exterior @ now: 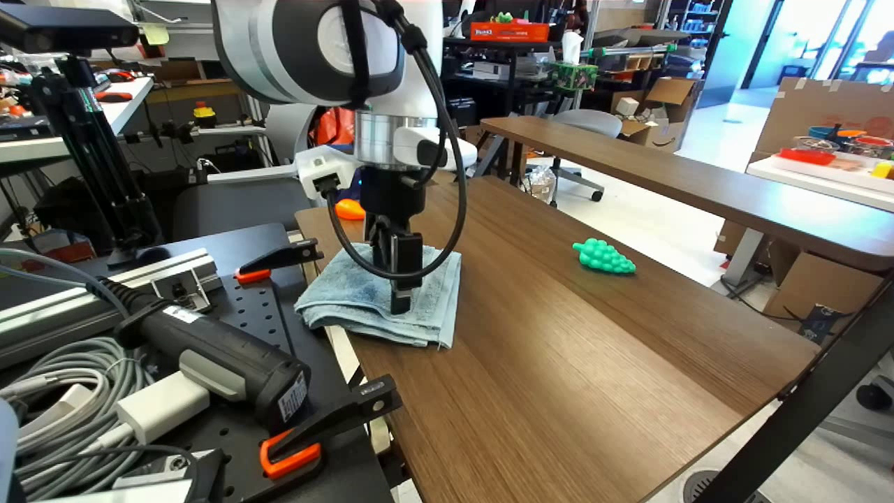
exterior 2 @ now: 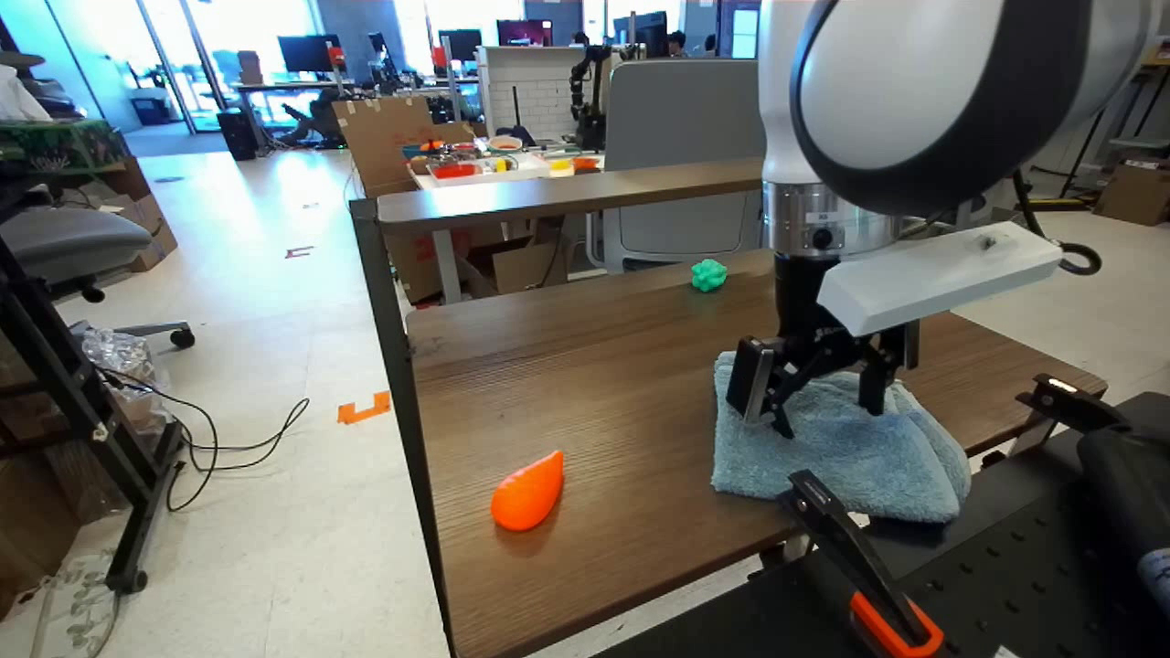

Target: Use the towel to wipe the table

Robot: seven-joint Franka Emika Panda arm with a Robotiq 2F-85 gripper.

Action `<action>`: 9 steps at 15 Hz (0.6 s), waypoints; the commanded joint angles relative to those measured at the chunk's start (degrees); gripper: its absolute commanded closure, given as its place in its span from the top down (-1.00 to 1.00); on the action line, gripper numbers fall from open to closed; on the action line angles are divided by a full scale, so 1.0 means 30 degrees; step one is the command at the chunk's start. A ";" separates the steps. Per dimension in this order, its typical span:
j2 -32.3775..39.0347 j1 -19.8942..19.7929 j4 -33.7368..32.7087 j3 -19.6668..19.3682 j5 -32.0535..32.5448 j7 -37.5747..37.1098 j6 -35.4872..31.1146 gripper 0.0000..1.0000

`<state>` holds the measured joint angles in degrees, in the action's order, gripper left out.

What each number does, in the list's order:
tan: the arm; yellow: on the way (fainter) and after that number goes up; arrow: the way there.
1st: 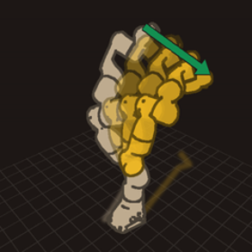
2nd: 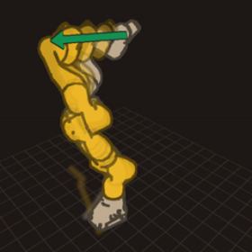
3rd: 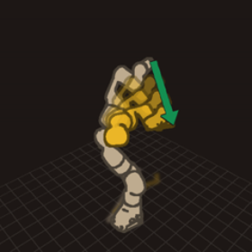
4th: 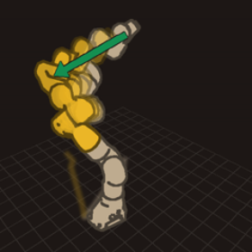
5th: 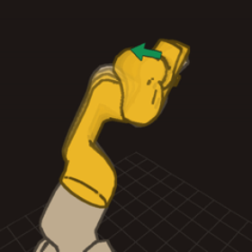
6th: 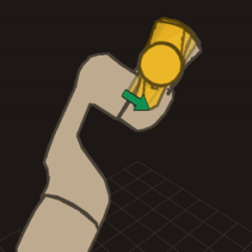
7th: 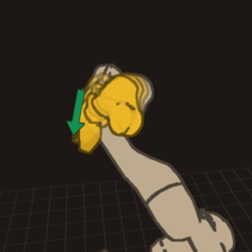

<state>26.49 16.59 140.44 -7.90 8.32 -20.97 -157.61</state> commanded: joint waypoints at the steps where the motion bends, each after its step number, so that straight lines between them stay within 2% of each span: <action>1: -0.0012 0.1477 0.0087 -0.1700 0.1703 -0.2180 0.0044 1.00; 4: 0.0802 0.1920 -0.1246 -0.3519 0.2049 -0.4695 -0.0245 1.00; 5: 0.1000 0.1826 -0.1741 -0.3665 0.1880 -0.5050 0.0467 1.00; 6: 0.1350 0.2098 -0.2192 -0.4286 0.2041 -0.6115 0.0253 1.00; 9: 0.2469 0.2961 -0.3351 -0.6246 0.3569 -0.8476 -0.0056 1.00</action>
<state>29.56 21.89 134.43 -21.28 14.51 -38.76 -157.39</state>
